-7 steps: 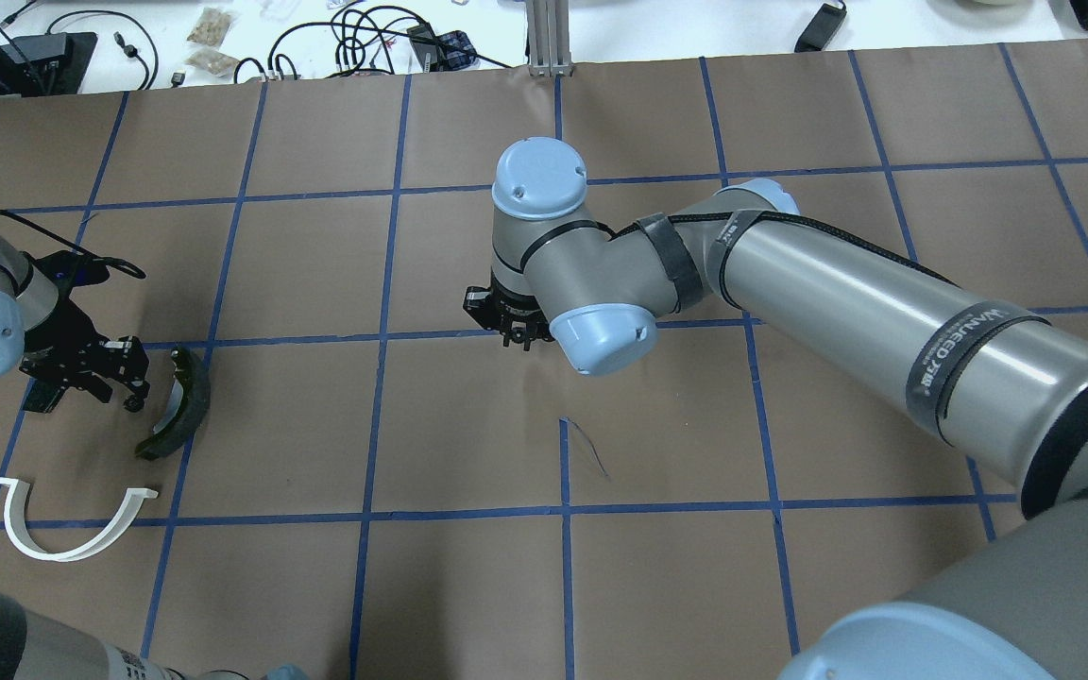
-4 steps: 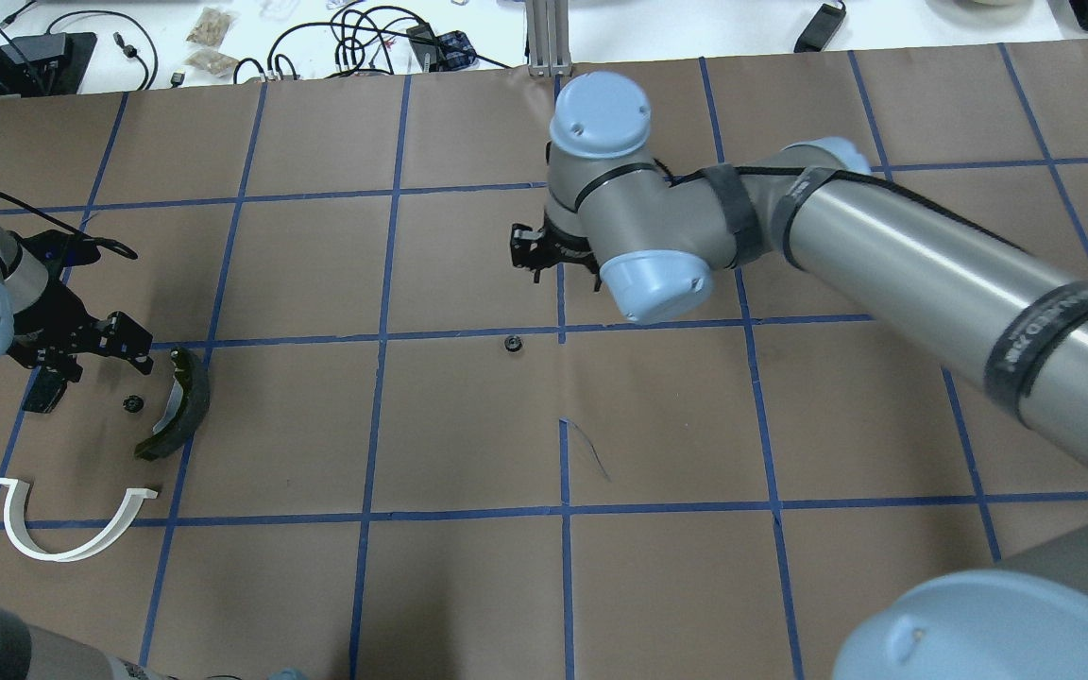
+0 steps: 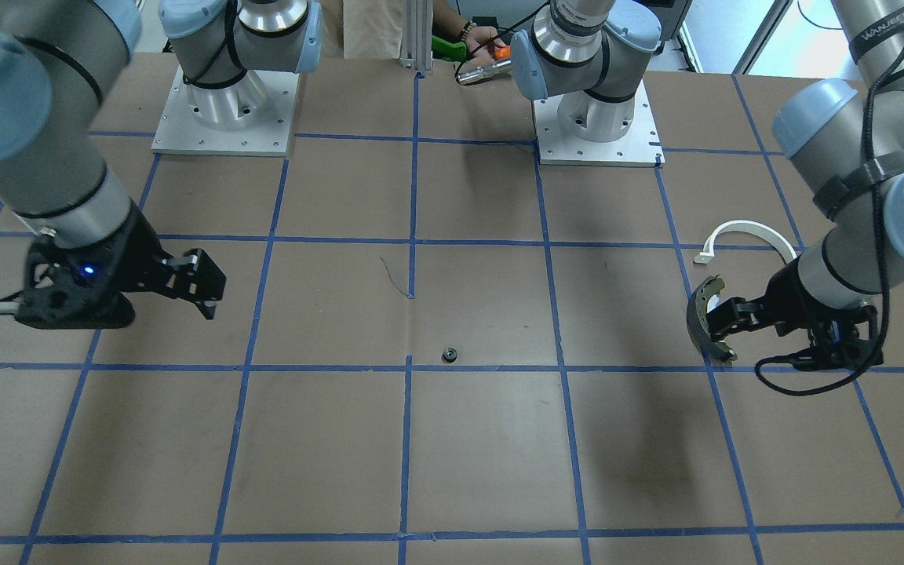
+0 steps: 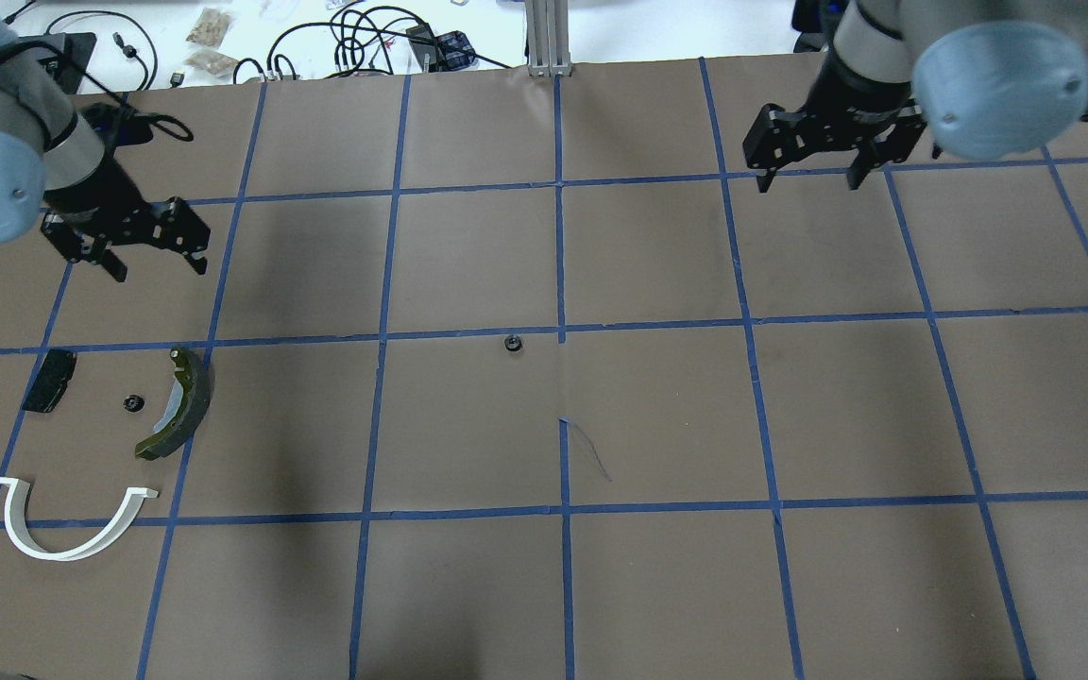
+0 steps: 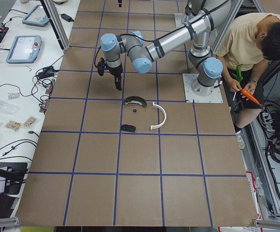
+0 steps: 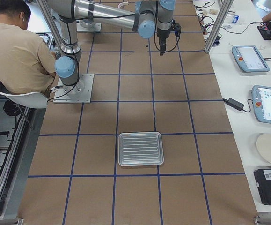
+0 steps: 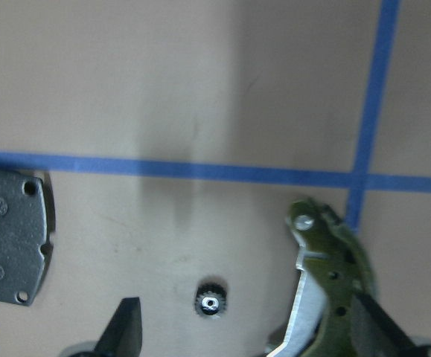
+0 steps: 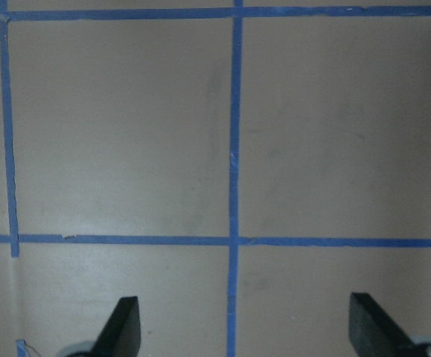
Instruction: Place bearing gear from tray to pile
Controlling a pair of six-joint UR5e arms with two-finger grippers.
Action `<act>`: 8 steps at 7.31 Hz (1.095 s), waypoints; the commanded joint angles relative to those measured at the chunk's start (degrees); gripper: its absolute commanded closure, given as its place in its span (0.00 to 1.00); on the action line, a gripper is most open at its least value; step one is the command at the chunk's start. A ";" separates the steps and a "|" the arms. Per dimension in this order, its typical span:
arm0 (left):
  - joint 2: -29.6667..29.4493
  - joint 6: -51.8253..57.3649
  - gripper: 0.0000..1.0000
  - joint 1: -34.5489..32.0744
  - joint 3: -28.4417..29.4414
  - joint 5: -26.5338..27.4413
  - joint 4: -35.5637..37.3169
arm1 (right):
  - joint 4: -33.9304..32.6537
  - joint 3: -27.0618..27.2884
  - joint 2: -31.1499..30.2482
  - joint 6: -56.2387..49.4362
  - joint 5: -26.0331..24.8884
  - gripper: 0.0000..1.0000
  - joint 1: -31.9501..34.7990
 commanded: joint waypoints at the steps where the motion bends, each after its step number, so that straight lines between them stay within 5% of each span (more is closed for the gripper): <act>1: -1.26 -11.39 0.00 -14.97 1.71 -3.48 0.11 | 4.37 0.78 -8.81 -0.02 -1.88 0.00 -0.76; 4: -4.85 -14.78 0.00 -26.18 0.04 -4.29 7.65 | 4.99 0.71 -8.32 1.77 -4.52 0.00 1.62; 8: -9.43 -16.01 0.00 -28.04 -6.18 -11.67 18.20 | 4.47 0.44 -7.44 -2.29 -3.66 0.00 1.79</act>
